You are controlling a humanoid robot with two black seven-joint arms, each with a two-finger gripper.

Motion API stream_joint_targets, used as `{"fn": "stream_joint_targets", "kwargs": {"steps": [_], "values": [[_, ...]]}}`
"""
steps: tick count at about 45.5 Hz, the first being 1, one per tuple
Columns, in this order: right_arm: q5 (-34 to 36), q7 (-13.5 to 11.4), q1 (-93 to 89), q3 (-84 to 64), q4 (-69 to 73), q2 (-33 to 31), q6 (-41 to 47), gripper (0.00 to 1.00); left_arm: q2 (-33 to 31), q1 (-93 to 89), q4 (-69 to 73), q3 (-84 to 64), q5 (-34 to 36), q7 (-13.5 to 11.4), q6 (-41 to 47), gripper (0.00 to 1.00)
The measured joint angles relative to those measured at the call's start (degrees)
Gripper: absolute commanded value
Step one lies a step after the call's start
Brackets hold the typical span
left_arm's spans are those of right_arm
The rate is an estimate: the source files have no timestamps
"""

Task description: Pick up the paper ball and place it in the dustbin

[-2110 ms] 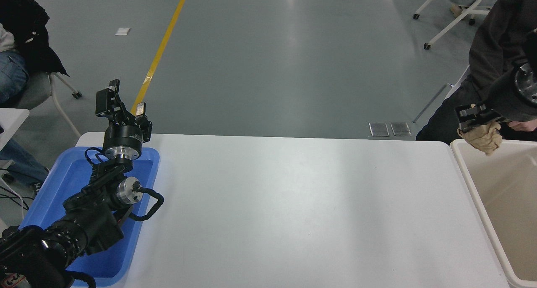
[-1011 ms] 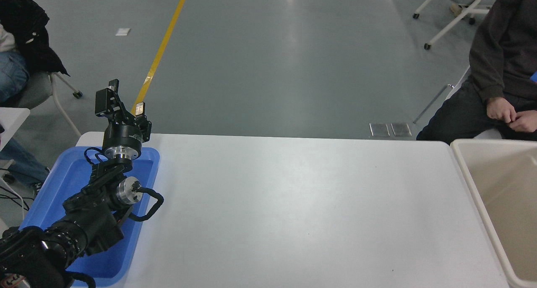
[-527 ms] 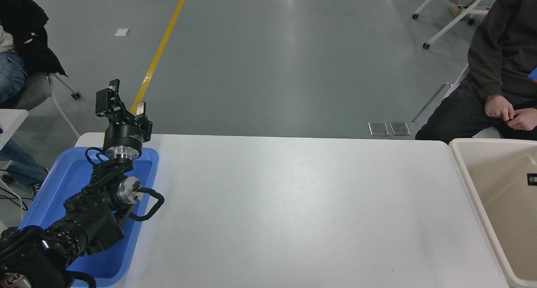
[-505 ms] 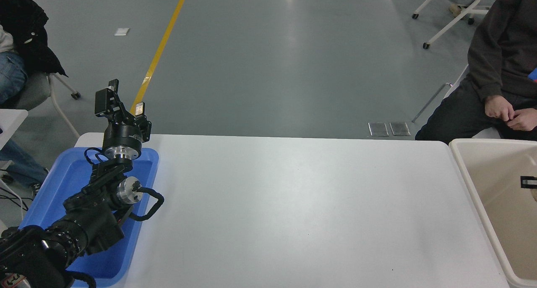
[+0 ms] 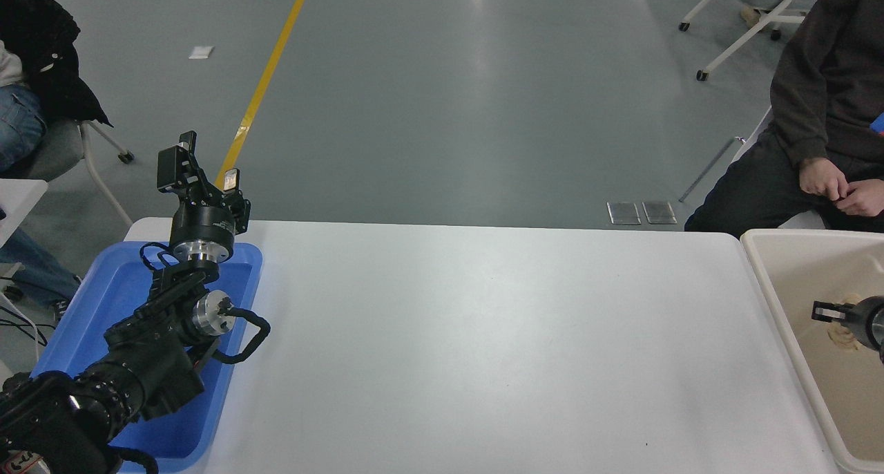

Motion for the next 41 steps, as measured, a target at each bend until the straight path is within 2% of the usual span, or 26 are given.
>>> {"fn": "stream_joint_targets", "kwargs": {"steps": [27,41], "values": [[1.55,-1.02,-0.28,8.28,-0.61,0.46,-2.23,1.0,0.0,-0.08,0.0,0.0,0.0,0.01,0.0,1.0],[8.75,-0.74,3.11,21.6,-0.47,2.08,-2.74,1.0,0.0,-0.1,0.01,0.06,0.0,0.02,0.0,1.0]]}}
